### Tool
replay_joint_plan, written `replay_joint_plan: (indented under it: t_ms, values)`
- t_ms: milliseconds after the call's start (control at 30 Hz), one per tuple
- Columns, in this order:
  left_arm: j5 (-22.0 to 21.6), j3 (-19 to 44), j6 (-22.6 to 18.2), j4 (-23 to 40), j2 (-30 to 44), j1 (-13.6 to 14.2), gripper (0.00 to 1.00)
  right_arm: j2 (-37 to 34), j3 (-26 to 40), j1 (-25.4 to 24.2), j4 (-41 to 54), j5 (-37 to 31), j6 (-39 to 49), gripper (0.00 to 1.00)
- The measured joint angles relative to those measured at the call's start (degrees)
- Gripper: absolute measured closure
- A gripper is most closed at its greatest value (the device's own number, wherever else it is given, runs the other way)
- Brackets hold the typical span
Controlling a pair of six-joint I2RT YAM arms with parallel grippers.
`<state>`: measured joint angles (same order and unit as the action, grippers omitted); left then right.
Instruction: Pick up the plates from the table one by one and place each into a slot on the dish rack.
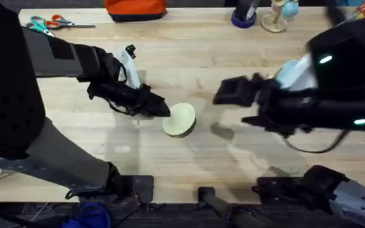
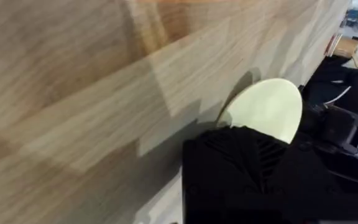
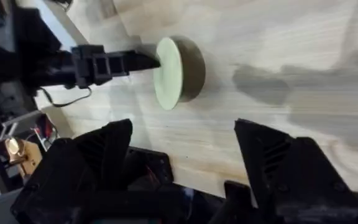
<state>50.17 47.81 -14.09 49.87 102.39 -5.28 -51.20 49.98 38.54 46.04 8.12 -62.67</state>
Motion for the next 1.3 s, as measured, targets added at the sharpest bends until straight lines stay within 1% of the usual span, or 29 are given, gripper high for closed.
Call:
replay_joint_plan:
  t_ms: [100, 200, 300, 533, 700, 1300]
  values:
    - [0.00, 0.00, 0.00, 0.02, 0.00, 0.00, 0.960, -1.63, -4.27, 2.14, -5.08, 0.02, -2.18, 0.007]
    - [0.00, 0.00, 0.00, 0.02, 0.00, 0.00, 0.960, -4.41, -6.84, 3.31, -9.79, 0.00, -3.61, 0.007]
    - [-0.02, 0.00, 0.00, 0.02, 0.00, 0.00, 0.960, -7.85, -7.48, 4.31, -14.05, 0.02, -4.52, 0.007]
    - [-0.02, 0.00, 0.00, 0.00, 0.00, 0.00, 0.960, -18.36, -7.48, 7.83, -23.08, 0.02, -5.49, 0.007]
    - [-0.02, 0.00, 0.00, 0.01, -0.01, 0.00, 0.959, -22.89, -7.50, 8.55, -27.83, 0.02, -5.76, 0.007]
    - [-0.02, 0.00, 0.00, 0.00, 0.00, 0.00, 0.960, -31.26, -7.50, 8.92, -35.76, 0.02, -7.36, 0.009]
